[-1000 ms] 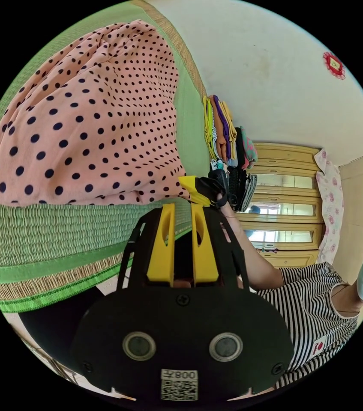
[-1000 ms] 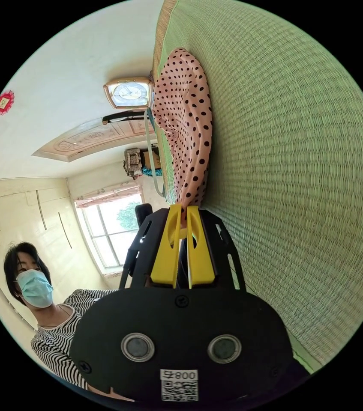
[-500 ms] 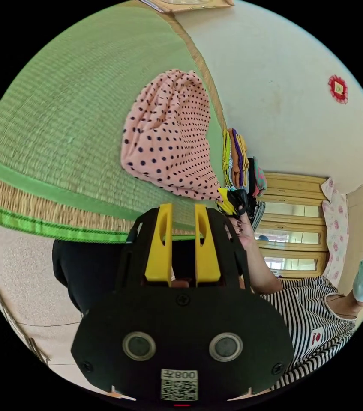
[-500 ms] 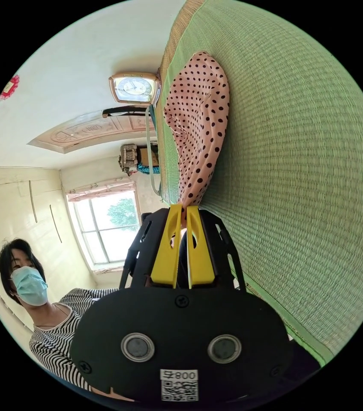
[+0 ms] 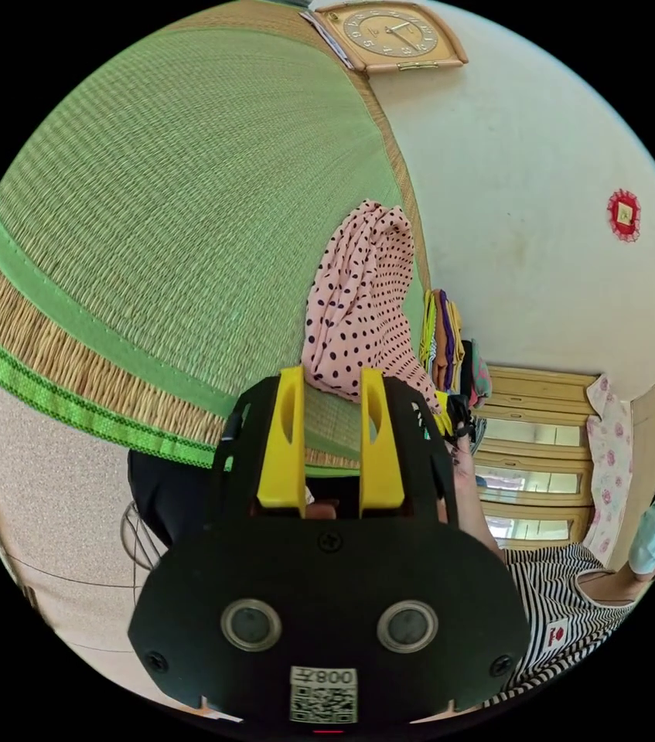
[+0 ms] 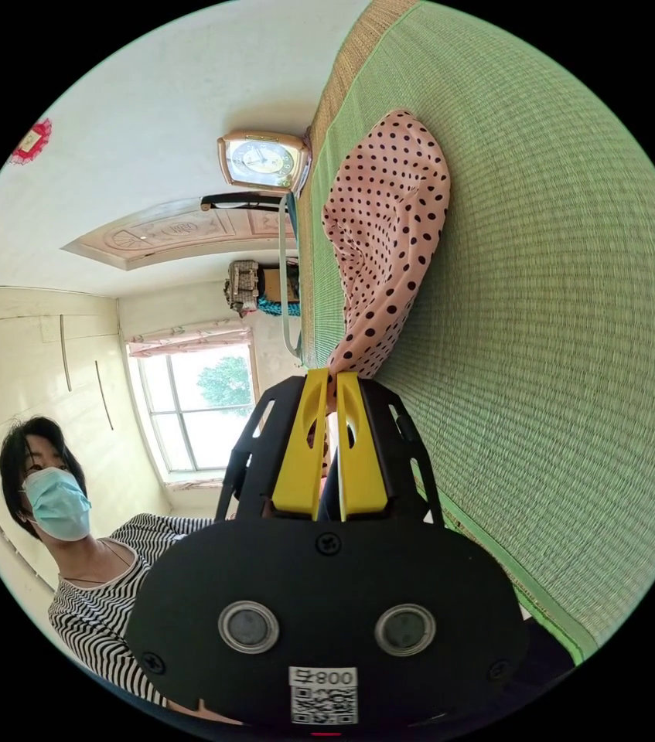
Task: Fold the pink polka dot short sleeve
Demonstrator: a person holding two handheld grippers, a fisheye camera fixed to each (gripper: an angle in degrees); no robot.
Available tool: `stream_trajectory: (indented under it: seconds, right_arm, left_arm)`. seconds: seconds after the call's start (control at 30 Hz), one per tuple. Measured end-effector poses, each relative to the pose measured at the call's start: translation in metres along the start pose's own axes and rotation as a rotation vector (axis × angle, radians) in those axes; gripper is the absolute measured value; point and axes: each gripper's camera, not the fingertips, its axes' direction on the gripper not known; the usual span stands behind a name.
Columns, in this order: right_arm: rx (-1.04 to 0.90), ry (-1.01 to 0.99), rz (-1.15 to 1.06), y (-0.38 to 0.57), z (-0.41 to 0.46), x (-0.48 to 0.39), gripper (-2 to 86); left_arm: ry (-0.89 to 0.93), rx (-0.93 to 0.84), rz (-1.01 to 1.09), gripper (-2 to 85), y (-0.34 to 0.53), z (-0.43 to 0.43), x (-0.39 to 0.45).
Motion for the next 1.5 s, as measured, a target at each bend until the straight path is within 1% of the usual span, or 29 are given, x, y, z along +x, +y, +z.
stream_trajectory:
  seconds: [0.17, 0.27, 0.57, 0.73, 0.97, 1.13, 1.27, 1.43, 1.5]
  right_arm:
    - [0.004, 0.000, 0.007, 0.010, -0.011, 0.000, 1.6]
    - [0.008, 0.007, 0.014, 0.018, -0.021, 0.001, 1.6]
    - [0.008, 0.044, 0.003, 0.065, -0.070, -0.009, 1.6]
    - [0.012, 0.041, -0.045, 0.114, -0.103, -0.029, 1.6]
    - [0.077, -0.012, -0.168, 0.184, -0.167, -0.073, 1.6]
    - [0.158, -0.023, -0.250, 0.215, -0.219, -0.101, 1.7]
    - [0.227, -0.010, -0.269, 0.223, -0.266, -0.106, 1.6]
    - [0.303, 0.031, -0.283, 0.185, -0.331, -0.114, 1.6]
    - [0.339, 0.056, -0.321, 0.150, -0.369, -0.133, 1.5]
  left_arm:
    - [-0.042, -0.043, 0.023, 5.5, -0.012, 0.013, 0.017]
    - [-0.025, -0.045, 0.027, 3.8, -0.012, 0.017, 0.027]
    - [0.100, -0.060, 0.117, 2.7, 0.015, 0.004, 0.082]
    - [0.189, -0.070, 0.213, 2.6, 0.040, -0.007, 0.135]
    - [0.221, -0.096, 0.399, 2.5, 0.052, -0.008, 0.227]
    - [0.246, -0.119, 0.547, 2.4, 0.046, 0.017, 0.308]
    - [0.241, -0.155, 0.599, 2.5, 0.027, 0.053, 0.352]
    - [0.257, -0.185, 0.644, 2.6, -0.029, 0.122, 0.424]
    - [0.261, -0.173, 0.675, 2.5, -0.052, 0.144, 0.457]
